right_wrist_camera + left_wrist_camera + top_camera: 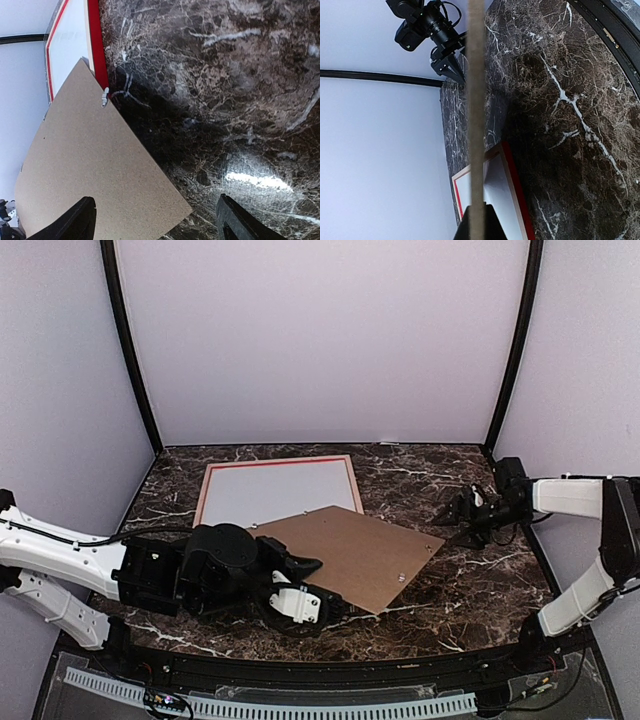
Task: Put the photo into the frame
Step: Turn over the backboard at the center of the board, then pass from the left arm to the right
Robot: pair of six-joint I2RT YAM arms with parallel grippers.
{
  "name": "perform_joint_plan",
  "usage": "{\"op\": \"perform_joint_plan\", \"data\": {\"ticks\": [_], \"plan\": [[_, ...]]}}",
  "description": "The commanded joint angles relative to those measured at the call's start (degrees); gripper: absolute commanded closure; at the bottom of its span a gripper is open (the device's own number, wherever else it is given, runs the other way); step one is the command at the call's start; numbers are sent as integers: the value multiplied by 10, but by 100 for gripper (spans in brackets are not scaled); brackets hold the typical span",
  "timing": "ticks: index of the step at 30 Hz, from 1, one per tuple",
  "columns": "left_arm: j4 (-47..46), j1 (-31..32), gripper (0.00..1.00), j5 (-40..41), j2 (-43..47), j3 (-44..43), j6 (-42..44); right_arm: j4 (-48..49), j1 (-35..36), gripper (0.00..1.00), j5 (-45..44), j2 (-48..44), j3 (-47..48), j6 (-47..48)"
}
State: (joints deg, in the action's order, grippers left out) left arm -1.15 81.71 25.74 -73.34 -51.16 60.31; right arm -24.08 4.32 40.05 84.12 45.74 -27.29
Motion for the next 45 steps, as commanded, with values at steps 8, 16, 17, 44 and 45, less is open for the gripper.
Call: {"op": "perform_joint_plan", "data": {"ticks": [8,16,17,44,45], "plan": [[-61,11,97,20,11,16,2,138,18,18,75,11,-77,-78],[-49,15,92,17,-13,8,-19,235,40,20,80,-31,-139,-181],[-47,16,91,16,-17,7,-21,252,42,21,80,-35,-145,-194],[-4,20,85,1,-47,-19,-68,585,110,54,31,-8,-289,-437],[-4,21,85,1,-48,-19,-69,600,114,55,30,-2,-293,-446]]}}
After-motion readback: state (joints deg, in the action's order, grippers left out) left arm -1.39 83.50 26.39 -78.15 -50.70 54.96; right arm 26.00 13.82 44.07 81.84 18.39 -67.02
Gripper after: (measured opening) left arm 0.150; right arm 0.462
